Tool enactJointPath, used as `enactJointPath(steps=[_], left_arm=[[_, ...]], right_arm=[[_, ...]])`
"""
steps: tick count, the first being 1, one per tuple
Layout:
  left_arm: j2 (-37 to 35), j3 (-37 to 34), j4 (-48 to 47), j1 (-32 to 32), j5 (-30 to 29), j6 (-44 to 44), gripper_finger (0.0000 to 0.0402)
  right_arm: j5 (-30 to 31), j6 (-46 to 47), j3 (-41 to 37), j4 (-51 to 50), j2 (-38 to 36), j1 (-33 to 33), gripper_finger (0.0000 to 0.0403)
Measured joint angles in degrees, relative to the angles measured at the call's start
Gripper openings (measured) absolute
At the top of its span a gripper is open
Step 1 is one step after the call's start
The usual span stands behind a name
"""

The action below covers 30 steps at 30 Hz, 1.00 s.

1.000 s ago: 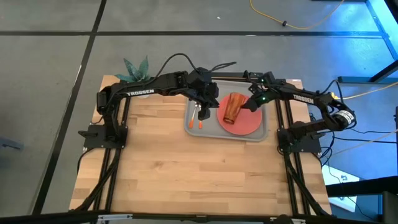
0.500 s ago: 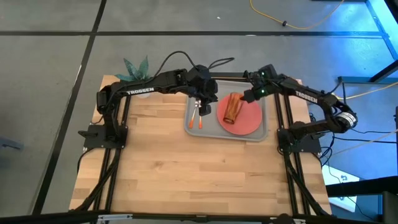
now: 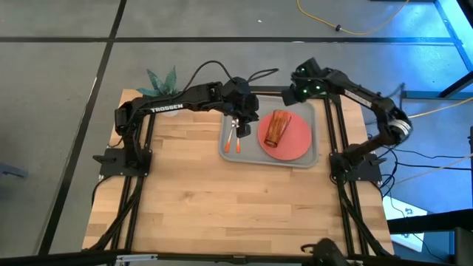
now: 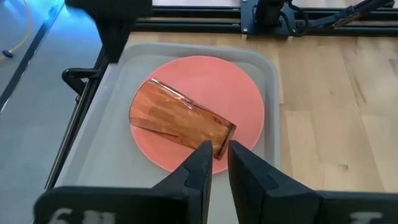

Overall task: Pick and place plate/cup/fork/spoon on tray
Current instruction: Adjust the orange glass on the gray serving tray

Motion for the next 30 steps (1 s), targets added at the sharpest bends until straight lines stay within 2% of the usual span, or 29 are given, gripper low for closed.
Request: enactJointPath(steps=[3,5,8,12,30], left_arm=[[0.00,0.00,-0.77,0.00,-0.02,0.01,0.0045],[0.00,0.00,-1.95,0.00,-0.02,-0.02,0.0045],[0.00,0.00,-3.37,0.00,-0.02,-0.04,0.0045],[0.00,0.00,-4.42,-0.07,-0.02,-0.33,0.0045],[0.00,0.00,-4.46,-0.07,-0.02,-1.57,0.0045]], right_arm=[[0.14,-2.74,1.32,0.15,4.74,0.04,0.0007],[0.27,-3.81,2.06,0.50,7.65,0.02,0.0007],[3.62,-5.57,2.27,-0.31,11.28,-0.02,0.0006],[2.74,-9.80,2.34,-5.68,13.95,-0.02,0.0004],[2.46,-17.56,2.36,-22.36,10.88,0.58,0.0003]])
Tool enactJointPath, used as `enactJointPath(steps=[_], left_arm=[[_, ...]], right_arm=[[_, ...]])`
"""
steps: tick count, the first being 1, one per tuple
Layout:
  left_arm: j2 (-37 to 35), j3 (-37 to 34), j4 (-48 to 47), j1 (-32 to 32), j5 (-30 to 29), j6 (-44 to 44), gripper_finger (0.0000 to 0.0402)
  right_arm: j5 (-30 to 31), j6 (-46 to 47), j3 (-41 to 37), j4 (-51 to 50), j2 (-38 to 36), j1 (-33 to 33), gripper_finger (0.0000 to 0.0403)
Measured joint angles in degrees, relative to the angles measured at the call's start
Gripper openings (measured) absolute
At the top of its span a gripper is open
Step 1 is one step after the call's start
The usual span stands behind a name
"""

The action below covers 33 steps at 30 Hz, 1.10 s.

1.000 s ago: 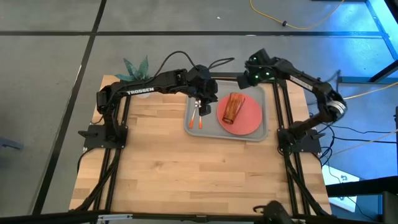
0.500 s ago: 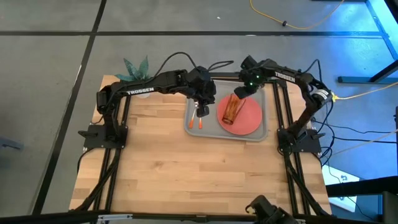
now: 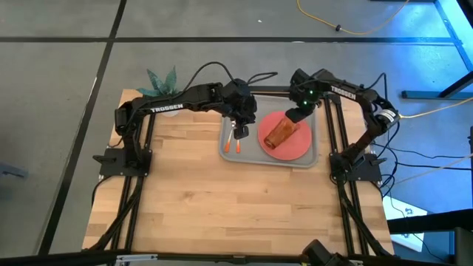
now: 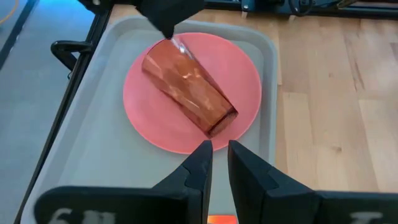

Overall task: Pick and place plate/cup/fork/spoon on tray
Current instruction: Adjust the orange glass on the gray serving tray, then remove the orange glass from the gray serving tray

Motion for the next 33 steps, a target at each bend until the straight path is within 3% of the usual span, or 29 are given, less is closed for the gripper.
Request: enactJointPath(steps=[7,20,26,33], left_arm=[[0.00,0.00,0.00,0.00,-0.02,0.00,0.0045],[0.00,0.00,0.02,0.00,-0.02,0.00,0.0045],[0.00,0.00,-0.18,-0.15,-0.01,0.00,0.0045],[0.00,0.00,-0.24,-0.26,-0.02,0.00,0.0045]], right_arm=[[-7.45,-3.68,0.00,-4.31,0.01,2.32,0.0003],[-7.66,-7.25,-0.02,-4.63,-1.27,8.66,0.0003],[-6.97,-4.11,-0.04,-4.99,-10.29,8.63,0.0003],[-6.94,9.39,-0.04,-6.59,-27.52,10.19,0.0004]])
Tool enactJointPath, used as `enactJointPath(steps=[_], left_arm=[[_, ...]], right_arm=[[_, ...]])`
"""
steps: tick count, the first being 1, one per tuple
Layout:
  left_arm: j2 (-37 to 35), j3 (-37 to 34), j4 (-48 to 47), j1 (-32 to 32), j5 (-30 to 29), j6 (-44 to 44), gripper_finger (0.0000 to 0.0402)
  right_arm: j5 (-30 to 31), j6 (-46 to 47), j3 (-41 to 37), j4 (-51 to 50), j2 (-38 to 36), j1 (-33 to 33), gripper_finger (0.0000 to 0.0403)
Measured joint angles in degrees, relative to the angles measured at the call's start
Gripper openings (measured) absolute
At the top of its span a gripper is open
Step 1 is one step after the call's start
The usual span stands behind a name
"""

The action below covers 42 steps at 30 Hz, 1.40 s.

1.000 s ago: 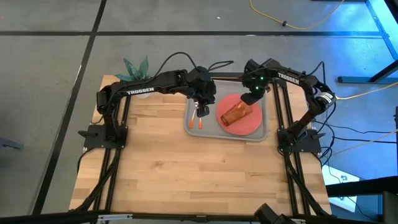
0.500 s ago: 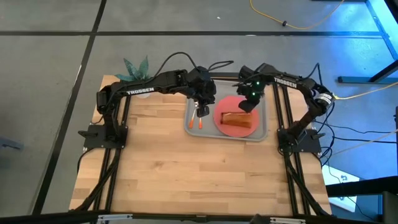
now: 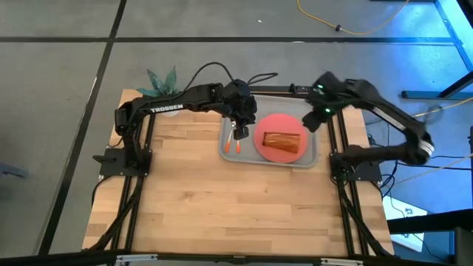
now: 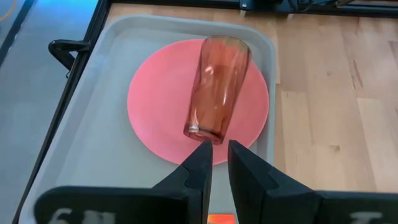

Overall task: Pick and place plate/cup/fork/spoon on tray
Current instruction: Remove the orange glass from the gray serving tray

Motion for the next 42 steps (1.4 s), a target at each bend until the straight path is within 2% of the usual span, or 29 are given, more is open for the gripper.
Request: enactJointPath(steps=[6,10,19,27,35,42], left_arm=[[0.00,0.00,0.00,-0.02,0.02,0.04,0.0045],[0.00,0.00,0.00,-0.01,0.02,0.03,0.0045],[0.00,0.00,0.00,-0.02,0.02,0.07,0.0045],[0.00,0.00,0.00,-0.12,0.02,0.04,0.0045],[0.00,0.00,0.00,-0.79,0.02,0.07,0.0045],[0.00,0.00,0.00,-1.19,0.07,0.04,0.0045]], right_arm=[[0.05,14.89,0.00,-2.19,-14.36,3.32,0.0010],[0.55,22.93,0.00,-5.22,-20.13,3.83,0.0033],[-0.23,29.84,-0.02,-14.84,-24.91,3.81,0.0090],[-1.31,35.00,-1.08,-13.62,-27.71,3.81,0.0096],[-4.56,46.19,-20.31,4.69,-37.57,3.79,0.0096],[-8.53,48.02,-35.83,18.31,-41.81,3.79,0.0096]])
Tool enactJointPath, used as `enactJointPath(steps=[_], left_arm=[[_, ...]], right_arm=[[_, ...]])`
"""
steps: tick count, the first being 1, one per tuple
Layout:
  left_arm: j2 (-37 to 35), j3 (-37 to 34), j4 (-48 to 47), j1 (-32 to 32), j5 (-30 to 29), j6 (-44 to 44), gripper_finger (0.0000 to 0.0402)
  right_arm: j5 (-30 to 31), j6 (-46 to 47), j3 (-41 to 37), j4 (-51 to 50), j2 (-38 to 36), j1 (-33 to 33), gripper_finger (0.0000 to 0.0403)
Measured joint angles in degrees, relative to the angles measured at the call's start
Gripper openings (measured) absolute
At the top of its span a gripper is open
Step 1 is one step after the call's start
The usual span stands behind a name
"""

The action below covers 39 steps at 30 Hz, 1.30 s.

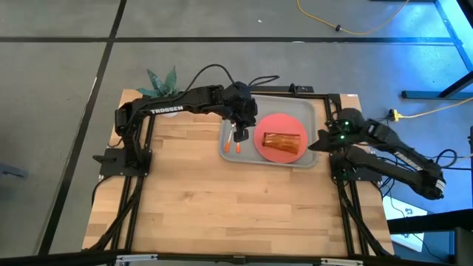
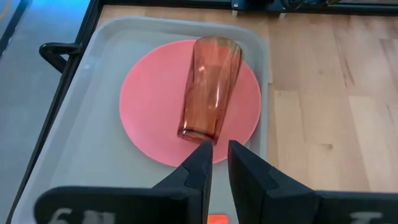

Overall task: Pick and place plate/cup/fork/spoon on tray
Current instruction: Remove the orange glass from the gray serving tray

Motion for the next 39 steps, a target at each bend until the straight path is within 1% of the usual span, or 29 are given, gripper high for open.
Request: enactJointPath(steps=[3,6,12,15,20,24,28,35,39], left_arm=[[0.00,0.00,0.02,-0.06,-0.02,0.01,0.0045],[0.00,0.00,0.02,-0.06,-0.02,-0.02,0.0045],[0.00,0.00,0.01,-0.08,-0.02,-0.06,0.0045],[0.00,0.00,0.02,-0.08,-0.02,-0.07,0.0045],[0.00,0.00,0.02,-0.06,-0.02,-0.09,0.0045],[0.00,0.00,0.02,-0.06,-0.02,-0.09,0.0045],[0.00,0.00,0.02,-0.06,-0.02,-0.09,0.0045],[0.00,0.00,0.02,-0.06,-0.02,-0.04,0.0045],[0.00,0.00,0.02,-0.06,-0.02,-0.02,0.0045]], right_arm=[[-1.87,0.63,-6.11,8.09,-0.47,0.01,0.0096],[-3.03,1.74,-10.52,14.92,-0.47,0.02,0.0096],[-1.47,1.20,-14.79,16.18,-0.53,0.00,0.0096],[0.55,-0.02,-15.85,16.92,-0.51,0.00,0.0096],[0.87,-0.01,-17.10,20.72,-0.47,-0.02,0.0096],[3.18,0.06,-17.96,21.36,-0.47,-0.04,0.0096],[3.15,0.67,-18.66,22.55,-0.47,-0.02,0.0096],[5.51,0.00,-18.66,24.65,-0.47,-0.04,0.0096],[5.59,-0.03,-18.66,24.71,-0.45,-0.04,0.0096]])
